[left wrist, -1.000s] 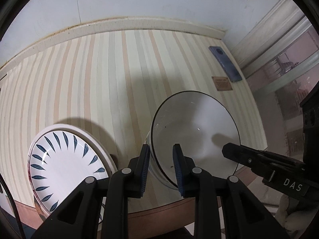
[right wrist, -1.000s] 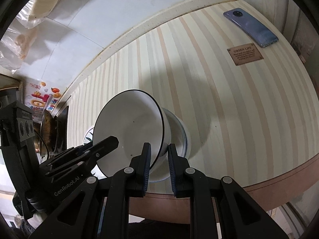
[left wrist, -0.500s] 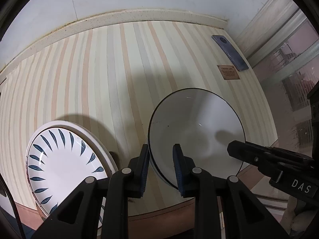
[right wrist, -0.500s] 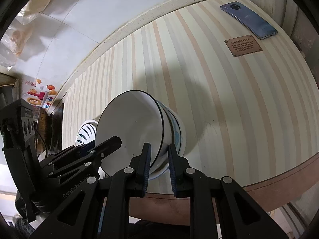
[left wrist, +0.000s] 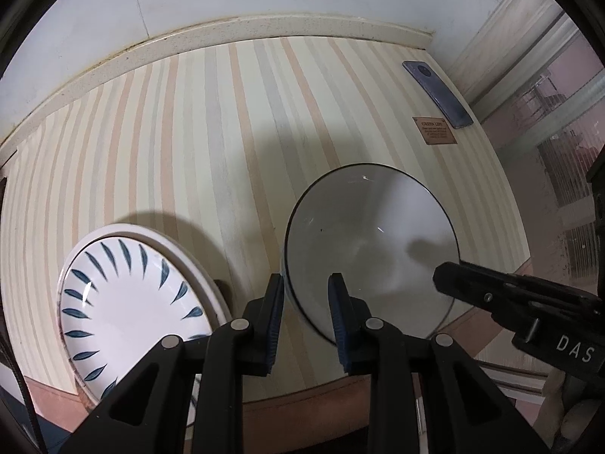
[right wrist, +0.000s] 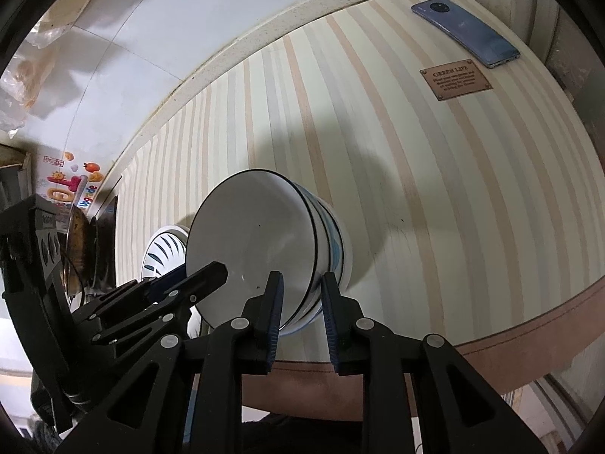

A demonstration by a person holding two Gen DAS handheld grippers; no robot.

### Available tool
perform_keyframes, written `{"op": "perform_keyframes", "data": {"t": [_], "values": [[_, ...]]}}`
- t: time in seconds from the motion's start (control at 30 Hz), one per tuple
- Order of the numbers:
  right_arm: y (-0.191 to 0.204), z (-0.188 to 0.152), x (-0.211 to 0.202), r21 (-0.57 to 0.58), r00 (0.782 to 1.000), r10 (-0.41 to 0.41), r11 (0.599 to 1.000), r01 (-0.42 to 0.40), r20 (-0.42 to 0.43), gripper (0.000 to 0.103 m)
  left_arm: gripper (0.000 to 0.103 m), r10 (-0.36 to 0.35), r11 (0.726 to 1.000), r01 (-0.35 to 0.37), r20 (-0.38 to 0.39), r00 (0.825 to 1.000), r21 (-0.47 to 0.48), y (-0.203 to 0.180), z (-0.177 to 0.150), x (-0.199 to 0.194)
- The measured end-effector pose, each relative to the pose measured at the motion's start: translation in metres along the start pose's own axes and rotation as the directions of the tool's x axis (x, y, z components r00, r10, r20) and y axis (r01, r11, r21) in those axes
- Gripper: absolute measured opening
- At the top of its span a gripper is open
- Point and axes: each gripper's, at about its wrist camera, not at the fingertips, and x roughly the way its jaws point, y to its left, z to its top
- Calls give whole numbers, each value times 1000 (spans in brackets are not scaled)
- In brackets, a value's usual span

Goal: Organize plates and bowls
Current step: 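Set the bowl stack on the counter and open both grippers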

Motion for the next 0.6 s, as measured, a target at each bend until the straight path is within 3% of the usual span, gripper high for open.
{"op": "perform_keyframes", "data": {"t": [0.07,0.2,0.33,0.43,0.47,0.53,0.6], "values": [[4,-2,-7,-14,1000,-27,1000,27,12,44,22,11,1000,-11,8,1000,3,1,-1,-9],[13,-11,-26,-37,997,-72,997,73,40,57,25,3,1000,-3,26,1000,6,2,-7,-29],[20,-24,-46,-49,994,-86,995,90,70,81,32,-4,1000,3,51,999,21,3,-15,-51],[26,-33,-60,-62,991,-99,993,105,89,86,34,-18,999,16,60,998,31,5,-20,-64],[28,-36,-65,-70,990,-104,991,111,91,90,38,-25,999,23,61,998,31,5,-21,-68],[32,-41,-71,-81,989,-116,989,123,88,91,80,-37,999,34,68,997,33,6,-23,-76],[36,-47,-79,-96,987,-126,986,135,98,92,85,-48,998,45,87,995,36,7,-24,-85]]}}
